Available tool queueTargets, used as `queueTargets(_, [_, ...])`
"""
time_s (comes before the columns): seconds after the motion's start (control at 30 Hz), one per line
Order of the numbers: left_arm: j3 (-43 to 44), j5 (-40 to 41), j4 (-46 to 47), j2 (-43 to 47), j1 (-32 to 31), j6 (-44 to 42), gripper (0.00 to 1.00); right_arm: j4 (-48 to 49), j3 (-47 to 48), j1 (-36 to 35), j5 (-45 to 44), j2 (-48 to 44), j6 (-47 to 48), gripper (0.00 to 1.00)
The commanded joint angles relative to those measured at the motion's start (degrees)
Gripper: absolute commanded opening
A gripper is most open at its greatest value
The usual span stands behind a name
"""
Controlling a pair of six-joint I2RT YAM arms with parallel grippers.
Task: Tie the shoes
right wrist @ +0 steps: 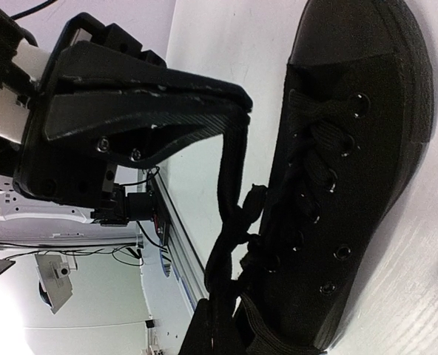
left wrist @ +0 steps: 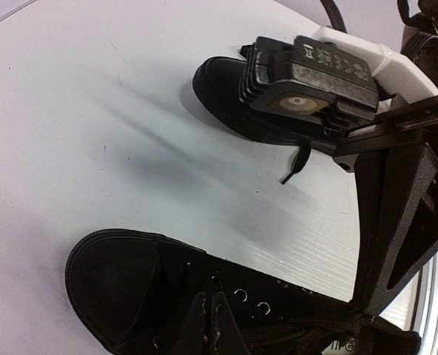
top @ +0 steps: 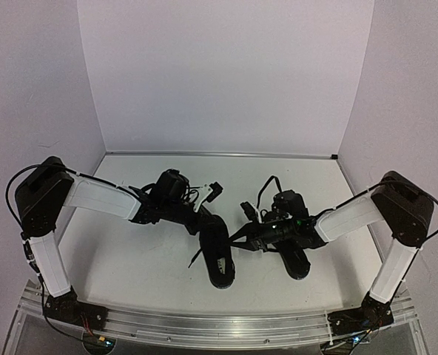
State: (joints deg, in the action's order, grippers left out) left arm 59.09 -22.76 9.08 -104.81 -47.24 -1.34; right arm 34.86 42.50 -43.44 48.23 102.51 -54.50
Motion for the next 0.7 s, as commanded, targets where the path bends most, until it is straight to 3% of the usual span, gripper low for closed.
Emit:
queueTargets(0.0, [-0.6, 2.7, 2.0, 0.1, 0.2, 0.6, 0.0, 0.7, -1.8, -0.3, -0.4, -3.3, 0.1, 0.0])
queueTargets(0.67, [-4.1, 8.3, 2.0, 1.5, 0.8, -0.2, 0.0, 0.7, -7.0, -0.3, -1.2, -5.1, 0.1, 0.0])
